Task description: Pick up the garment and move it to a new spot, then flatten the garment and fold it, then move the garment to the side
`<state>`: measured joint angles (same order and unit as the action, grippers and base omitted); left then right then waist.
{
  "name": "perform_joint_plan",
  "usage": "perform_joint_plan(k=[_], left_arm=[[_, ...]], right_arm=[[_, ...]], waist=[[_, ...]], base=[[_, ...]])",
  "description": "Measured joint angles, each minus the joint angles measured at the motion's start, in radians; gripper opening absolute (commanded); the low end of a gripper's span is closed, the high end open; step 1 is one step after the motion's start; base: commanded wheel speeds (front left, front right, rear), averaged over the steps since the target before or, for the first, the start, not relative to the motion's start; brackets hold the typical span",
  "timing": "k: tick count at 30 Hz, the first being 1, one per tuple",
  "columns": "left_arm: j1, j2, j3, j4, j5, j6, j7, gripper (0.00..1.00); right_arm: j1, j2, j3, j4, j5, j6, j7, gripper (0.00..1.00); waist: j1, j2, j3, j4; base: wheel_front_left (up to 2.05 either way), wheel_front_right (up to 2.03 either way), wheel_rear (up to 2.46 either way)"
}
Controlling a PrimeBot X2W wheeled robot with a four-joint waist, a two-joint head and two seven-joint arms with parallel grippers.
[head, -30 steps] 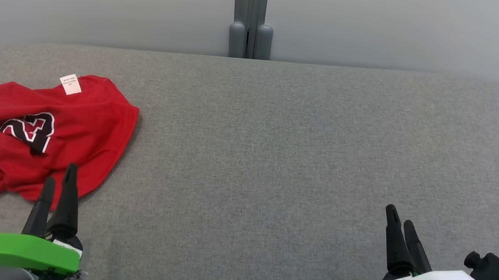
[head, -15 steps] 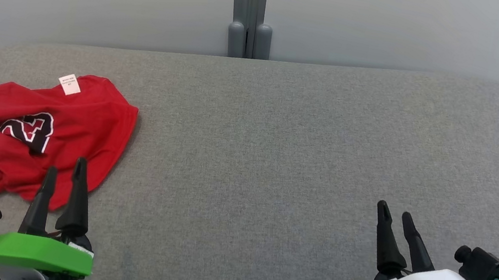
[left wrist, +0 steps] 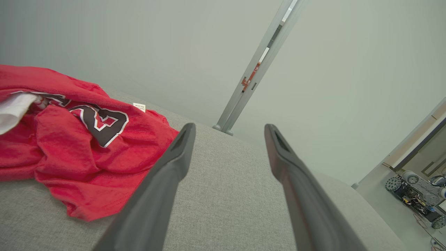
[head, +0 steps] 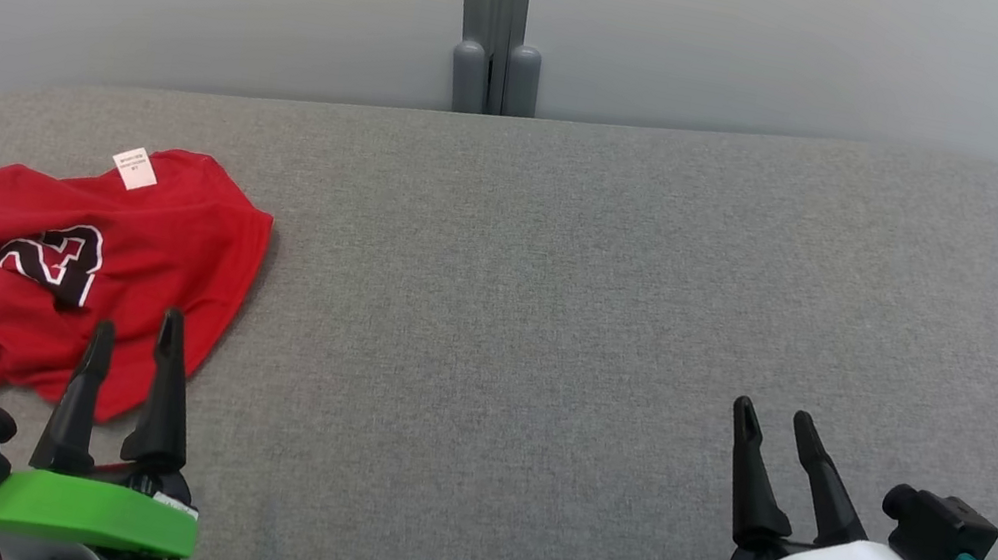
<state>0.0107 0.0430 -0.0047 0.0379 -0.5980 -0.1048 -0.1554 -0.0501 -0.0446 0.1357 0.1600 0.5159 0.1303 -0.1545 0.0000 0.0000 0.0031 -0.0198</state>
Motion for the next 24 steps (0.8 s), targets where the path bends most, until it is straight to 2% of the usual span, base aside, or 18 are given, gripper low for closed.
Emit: perform_joint_plan(k=[18, 24], left_arm=[[0.01, 0.001, -0.017, -0.025, 0.154, -0.008, -0.041, 1.0], [0.024, 0.002, -0.007, -0.007, 0.199, 0.009, -0.058, 1.0]], right_arm=[[0.002, -0.001, 0.035, -0.011, -0.169, 0.0, -0.041, 1.0], [0.003, -0.002, 0.035, -0.018, -0.226, 0.0, -0.057, 1.0]], waist=[[0.0, 0.0, 0.002, -0.004], [0.0, 0.0, 0.001, -0.005]], base=[[0.0, 0.0, 0.0], [0.0, 0.0, 0.0]])
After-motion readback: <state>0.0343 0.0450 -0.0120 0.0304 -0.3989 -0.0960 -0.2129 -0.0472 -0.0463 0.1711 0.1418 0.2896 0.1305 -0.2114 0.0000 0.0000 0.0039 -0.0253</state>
